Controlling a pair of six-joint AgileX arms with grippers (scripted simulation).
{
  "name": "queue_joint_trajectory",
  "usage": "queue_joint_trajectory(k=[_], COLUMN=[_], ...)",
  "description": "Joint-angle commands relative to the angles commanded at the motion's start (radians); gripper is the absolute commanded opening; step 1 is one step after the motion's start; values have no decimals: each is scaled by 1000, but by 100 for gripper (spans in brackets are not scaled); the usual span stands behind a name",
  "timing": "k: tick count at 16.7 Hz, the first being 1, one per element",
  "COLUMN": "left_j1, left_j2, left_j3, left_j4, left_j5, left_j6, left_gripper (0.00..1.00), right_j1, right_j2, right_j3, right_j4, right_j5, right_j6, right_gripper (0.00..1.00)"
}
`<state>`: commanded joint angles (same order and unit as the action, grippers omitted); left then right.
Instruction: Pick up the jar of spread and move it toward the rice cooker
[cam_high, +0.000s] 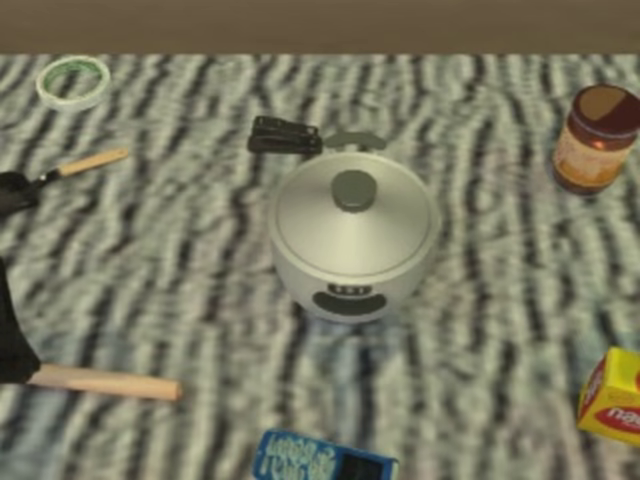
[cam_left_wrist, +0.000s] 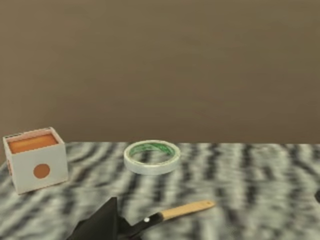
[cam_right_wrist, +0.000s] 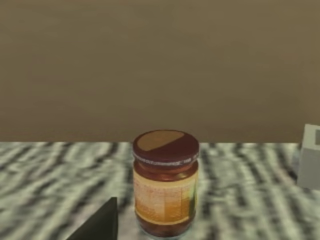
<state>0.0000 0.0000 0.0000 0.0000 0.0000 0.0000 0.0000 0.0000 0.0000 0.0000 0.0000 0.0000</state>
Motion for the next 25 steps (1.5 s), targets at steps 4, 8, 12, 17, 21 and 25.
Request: queue_joint_trajectory(k=[4,8,12,17,21,25], left_j1=[0,0,0,0,0,0], left_j2=[0,0,0,0,0,0], left_j3=[0,0,0,0,0,0], left_j4=[0,0,0,0,0,0], left_j5=[0,0,0,0,0,0], left_j6=[0,0,0,0,0,0], left_gripper=[100,100,100,100,100,100], right_j1=[-2,-16,-38,-62,-67,-59], right_j2=[26,192,476,921,1313,1722], right_j3=[19,151,401,871,1321,1765], right_j4=[-21,-150,-353,-625,-825,-1001], right_j5=[1,6,9,1,-20,-50], right_j6=[-5,-38,-101,-217,-331,-456], right_gripper=[100,100,100,100,100,100])
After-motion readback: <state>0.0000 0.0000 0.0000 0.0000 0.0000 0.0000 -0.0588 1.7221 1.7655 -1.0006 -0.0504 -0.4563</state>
